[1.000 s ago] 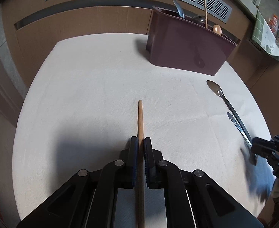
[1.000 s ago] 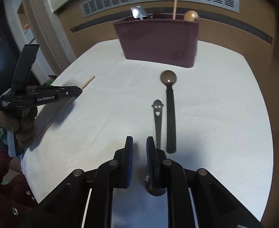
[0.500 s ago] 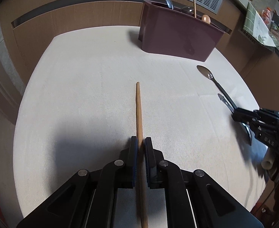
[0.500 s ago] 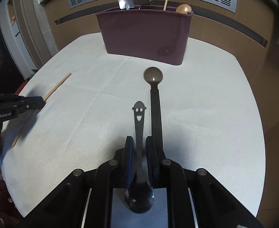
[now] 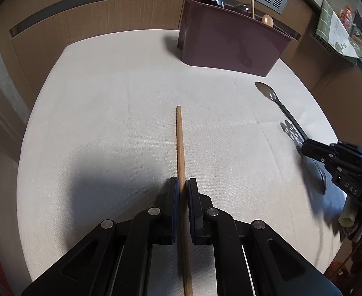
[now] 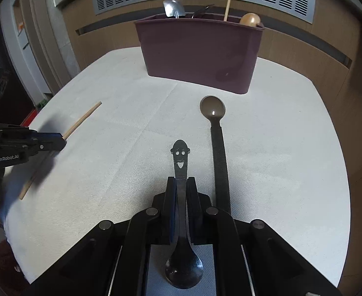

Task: Organize utensils
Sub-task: 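Lift the chopstick with the left tool while the right tool lifts the smiley-face spoon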

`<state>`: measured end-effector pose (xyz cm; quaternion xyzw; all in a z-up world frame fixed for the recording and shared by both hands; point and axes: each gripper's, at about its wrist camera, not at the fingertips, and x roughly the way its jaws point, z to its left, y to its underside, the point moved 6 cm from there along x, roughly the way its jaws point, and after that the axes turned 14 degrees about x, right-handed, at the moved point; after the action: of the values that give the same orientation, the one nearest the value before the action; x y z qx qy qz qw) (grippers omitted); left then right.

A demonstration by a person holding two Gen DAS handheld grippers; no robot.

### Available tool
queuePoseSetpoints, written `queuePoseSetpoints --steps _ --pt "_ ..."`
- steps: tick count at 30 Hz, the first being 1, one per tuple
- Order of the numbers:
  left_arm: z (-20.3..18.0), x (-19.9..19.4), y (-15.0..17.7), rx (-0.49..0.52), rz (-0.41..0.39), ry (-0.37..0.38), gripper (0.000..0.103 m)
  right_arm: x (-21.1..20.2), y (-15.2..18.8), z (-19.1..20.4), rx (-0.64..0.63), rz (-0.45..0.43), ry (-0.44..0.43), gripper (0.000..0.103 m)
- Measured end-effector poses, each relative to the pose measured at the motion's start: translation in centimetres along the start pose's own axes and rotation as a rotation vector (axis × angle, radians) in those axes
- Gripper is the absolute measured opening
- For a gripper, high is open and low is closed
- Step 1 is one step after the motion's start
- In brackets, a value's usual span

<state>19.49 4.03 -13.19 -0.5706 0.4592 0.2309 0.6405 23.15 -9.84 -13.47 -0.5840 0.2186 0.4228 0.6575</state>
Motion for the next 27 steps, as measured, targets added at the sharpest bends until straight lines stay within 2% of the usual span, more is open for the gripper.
queuePoseSetpoints --steps 6,9,13,15,17,23,27 --pt "-0.1 0.5 -1.1 -0.055 -0.015 0.027 0.005 -1.0 0.0 -1.2 0.071 -0.029 -0.006 0.009" --pt "-0.8 -0.9 -1.8 -0.055 -0.077 0.042 0.004 -1.7 -0.2 -2.3 0.102 -0.052 0.022 0.009" --pt "-2.0 -3.8 -2.8 -0.018 -0.158 0.036 0.004 -3.7 -0.7 -3.7 0.154 -0.089 -0.013 0.009" --pt "-2.5 -4.6 -3.1 0.005 -0.171 0.028 0.004 -4.5 -1.0 -3.9 0.156 -0.112 -0.014 0.009" --pt "-2.4 -4.5 -3.0 0.004 -0.151 0.023 0.004 -5.0 -1.2 -4.1 0.151 -0.128 -0.003 0.009" --pt "-2.2 -1.9 -0.9 0.013 -0.023 0.048 0.007 -5.0 -0.3 -4.0 0.147 -0.115 -0.010 0.009" --pt "-1.9 -0.8 -0.2 0.028 0.006 0.003 0.016 -4.5 0.0 -4.1 0.144 -0.099 -0.015 0.009"
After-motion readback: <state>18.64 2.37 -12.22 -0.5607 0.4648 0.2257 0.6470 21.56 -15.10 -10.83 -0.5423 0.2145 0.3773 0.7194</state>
